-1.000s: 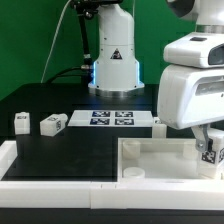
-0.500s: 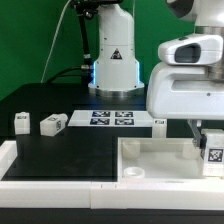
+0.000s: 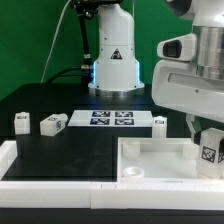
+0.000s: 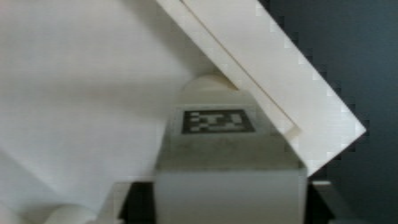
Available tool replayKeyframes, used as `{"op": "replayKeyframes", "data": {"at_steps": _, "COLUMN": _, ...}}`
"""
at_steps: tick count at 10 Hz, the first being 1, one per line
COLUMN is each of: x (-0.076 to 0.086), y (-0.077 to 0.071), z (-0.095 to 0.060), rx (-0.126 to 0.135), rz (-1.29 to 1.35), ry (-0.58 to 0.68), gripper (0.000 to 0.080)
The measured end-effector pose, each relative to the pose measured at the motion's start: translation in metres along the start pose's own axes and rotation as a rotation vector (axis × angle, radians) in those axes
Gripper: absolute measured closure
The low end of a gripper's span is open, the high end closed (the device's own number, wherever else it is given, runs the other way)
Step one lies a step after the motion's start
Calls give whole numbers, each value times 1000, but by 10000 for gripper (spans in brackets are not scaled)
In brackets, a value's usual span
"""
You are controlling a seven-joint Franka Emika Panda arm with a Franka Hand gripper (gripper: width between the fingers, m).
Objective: Assemble one leg
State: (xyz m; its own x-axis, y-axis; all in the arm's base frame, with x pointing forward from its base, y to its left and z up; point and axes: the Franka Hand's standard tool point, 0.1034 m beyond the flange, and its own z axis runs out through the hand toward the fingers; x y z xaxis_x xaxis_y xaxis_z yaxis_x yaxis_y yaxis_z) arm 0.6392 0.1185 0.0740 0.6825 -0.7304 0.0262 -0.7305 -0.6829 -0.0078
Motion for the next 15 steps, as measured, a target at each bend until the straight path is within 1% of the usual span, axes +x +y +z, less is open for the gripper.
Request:
{"op": "replayKeyframes", "data": {"at_steps": 1, "x": -1, "y": 0, "z": 0, "rx": 1, "rz": 46, "ry": -2, "gripper": 507}}
{"op": "replayKeyframes", "data": {"at_steps": 2, "x": -1, "y": -1, "z": 0, "rx": 2, "rz": 30, "ry": -1, "gripper": 426}}
{"op": "replayKeyframes", "data": {"at_steps": 3, "x": -2, "y": -2, "z": 0, "rx": 4, "rz": -10, "ry": -1, "gripper": 426}}
{"op": "replayKeyframes", "data": {"at_steps": 4, "x": -6, "y": -4, "z": -1, "rx": 5, "rz": -40, "ry": -3, "gripper": 242}}
{"op": "replayKeyframes", "data": {"at_steps": 5, "x": -8, "y": -5, "z": -1, "rx": 4, "rz": -91, "ry": -6, "gripper": 165}}
{"op": "replayKeyframes", "data": {"at_steps": 8, "x": -6, "y": -5, "z": -4, "rx": 8, "rz": -564, "ry": 1, "gripper": 153}}
{"op": "replayKeyframes", "data": {"at_steps": 11, "x": -7, "y": -6, "z": -4, "rx": 5, "rz": -958, "ry": 3, "gripper": 150}}
{"op": "replayKeyframes", "data": {"at_steps": 13, "x": -7, "y": -6, "z": -4, "rx": 1, "rz": -1111, "ry": 5, "gripper": 150}}
{"op": "replayKeyframes", "data": {"at_steps": 15, "x": -3, "y": -3, "z": -4, "rx": -15, "rz": -1303, "ry": 10, "gripper": 150}}
